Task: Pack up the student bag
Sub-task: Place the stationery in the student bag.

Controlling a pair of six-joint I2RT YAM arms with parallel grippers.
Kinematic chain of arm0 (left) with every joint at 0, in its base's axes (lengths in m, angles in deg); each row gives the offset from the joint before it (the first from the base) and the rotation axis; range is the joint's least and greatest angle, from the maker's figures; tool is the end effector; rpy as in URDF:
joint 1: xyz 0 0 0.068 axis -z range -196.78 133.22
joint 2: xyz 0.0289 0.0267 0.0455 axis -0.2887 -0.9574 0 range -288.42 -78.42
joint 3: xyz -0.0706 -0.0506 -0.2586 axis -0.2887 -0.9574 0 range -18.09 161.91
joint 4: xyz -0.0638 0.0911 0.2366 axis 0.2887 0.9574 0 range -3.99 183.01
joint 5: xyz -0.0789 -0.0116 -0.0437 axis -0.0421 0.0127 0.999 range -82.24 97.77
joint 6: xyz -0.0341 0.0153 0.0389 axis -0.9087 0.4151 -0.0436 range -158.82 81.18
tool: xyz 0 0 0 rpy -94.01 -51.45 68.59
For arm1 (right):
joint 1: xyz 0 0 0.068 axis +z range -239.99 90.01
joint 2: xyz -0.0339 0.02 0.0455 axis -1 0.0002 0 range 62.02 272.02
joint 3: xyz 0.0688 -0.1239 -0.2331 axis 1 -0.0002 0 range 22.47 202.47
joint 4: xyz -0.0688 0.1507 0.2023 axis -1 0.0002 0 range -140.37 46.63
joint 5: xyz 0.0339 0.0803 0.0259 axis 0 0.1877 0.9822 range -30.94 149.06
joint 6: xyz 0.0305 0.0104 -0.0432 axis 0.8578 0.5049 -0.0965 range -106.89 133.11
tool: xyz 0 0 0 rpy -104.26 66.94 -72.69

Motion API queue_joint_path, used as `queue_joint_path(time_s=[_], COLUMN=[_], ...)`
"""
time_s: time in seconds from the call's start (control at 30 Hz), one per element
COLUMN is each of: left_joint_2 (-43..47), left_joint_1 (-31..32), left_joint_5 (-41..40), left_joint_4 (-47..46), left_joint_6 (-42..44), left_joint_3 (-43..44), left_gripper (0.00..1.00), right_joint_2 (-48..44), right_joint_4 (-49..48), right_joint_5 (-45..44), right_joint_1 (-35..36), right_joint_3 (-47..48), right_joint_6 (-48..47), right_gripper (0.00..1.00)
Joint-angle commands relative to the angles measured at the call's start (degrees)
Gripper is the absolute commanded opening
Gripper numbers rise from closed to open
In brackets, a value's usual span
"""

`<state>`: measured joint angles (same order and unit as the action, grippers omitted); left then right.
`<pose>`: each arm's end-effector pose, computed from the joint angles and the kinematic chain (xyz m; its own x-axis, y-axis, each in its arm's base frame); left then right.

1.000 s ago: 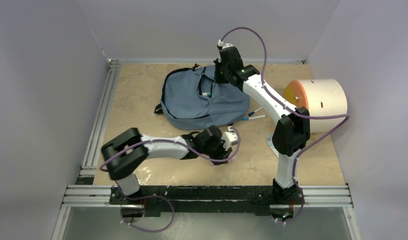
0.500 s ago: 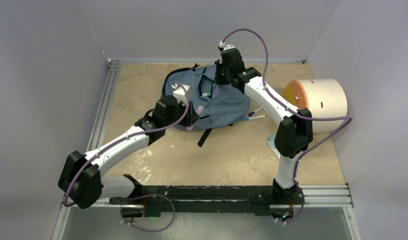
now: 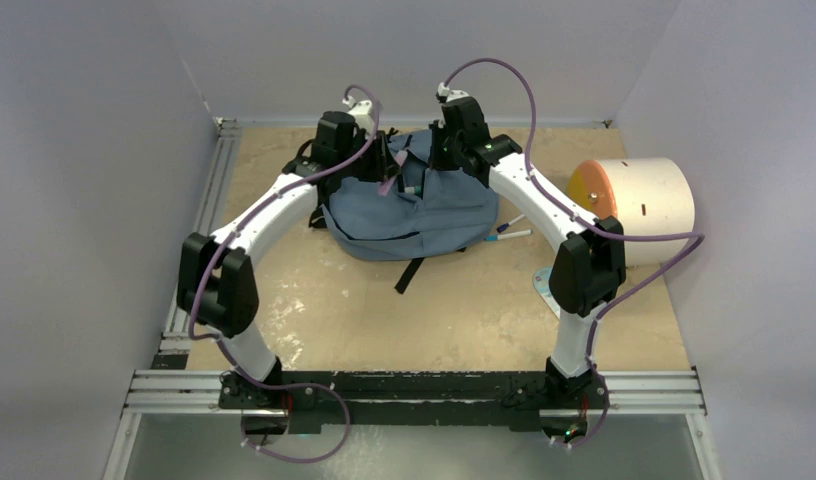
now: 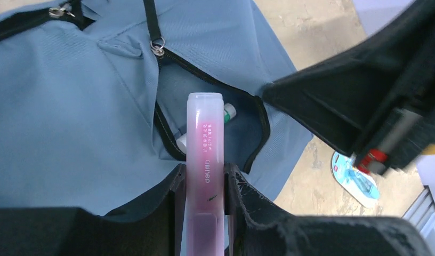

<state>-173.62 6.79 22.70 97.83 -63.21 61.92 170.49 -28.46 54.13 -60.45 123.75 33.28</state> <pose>0.3562 -0.1655 0.3208 -0.6255 -0.1624 -0.7631 0.3718 0.7979 -0.4745 0.3929 0.2192 0.3396 -0.5440 0.0865 -0.8346 -0.2538 0.9311 0.2620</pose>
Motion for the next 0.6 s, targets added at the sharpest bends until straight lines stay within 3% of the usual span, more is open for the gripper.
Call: queue_joint_path(time_s=[0.0,0.37,0.57], left_joint_2=[-5.3,-8.2,-13.4], left_joint_1=[0.0,0.0,0.0], left_joint_5=[4.2,7.1,8.0], left_joint_4=[5.9,4.3,2.5], left_joint_6=[1.2,0.2,-0.1], left_joint_3=[5.8,5.8,11.2], left_gripper=[0.00,0.00,0.00], right_joint_2=[-1.9,-2.0,-2.5], right_joint_4=[-1.8,-1.9,-2.7], right_joint_5=[1.8,2.6,3.8], right_joint_1=[0.1,0.1,0.0], right_joint_3=[2.6,2.4,1.2], right_joint_6=[1.1,1.5,1.9], right_gripper=[0.00,0.00,0.00])
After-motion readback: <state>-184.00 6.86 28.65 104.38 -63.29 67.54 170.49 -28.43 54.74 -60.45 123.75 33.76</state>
